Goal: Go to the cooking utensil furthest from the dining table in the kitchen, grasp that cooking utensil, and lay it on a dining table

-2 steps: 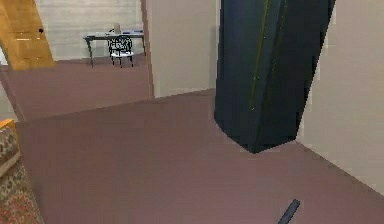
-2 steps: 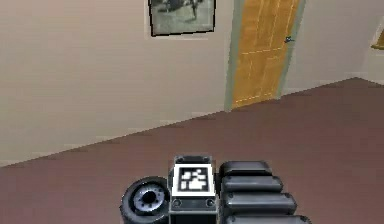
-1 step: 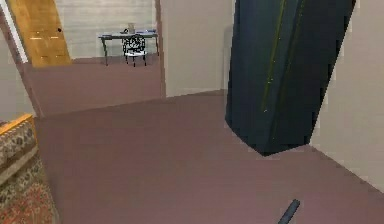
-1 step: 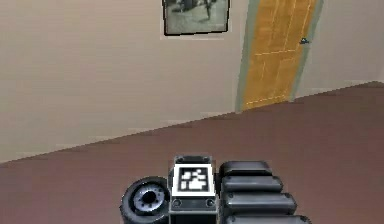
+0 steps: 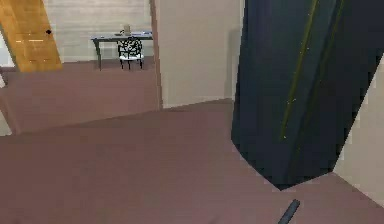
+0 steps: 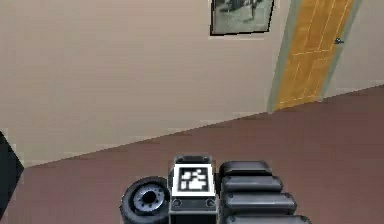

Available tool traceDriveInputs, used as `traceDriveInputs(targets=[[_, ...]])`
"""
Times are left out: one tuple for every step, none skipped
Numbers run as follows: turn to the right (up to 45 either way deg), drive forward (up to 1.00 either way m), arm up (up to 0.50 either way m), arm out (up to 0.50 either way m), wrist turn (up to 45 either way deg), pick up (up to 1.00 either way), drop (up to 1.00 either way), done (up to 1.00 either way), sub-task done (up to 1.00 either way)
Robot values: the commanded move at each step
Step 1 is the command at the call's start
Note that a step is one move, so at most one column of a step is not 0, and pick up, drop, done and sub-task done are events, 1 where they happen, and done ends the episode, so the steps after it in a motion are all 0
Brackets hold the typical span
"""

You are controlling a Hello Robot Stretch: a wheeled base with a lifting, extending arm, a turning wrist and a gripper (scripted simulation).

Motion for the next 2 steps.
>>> traceDriveInputs(targets=[[-9.0,0.00,0.00,0.00,0.0,0.00,0.00,0.00,0.00],[0.0,0.85,0.00,0.00,0.0,0.00,0.00,0.00,0.00]])
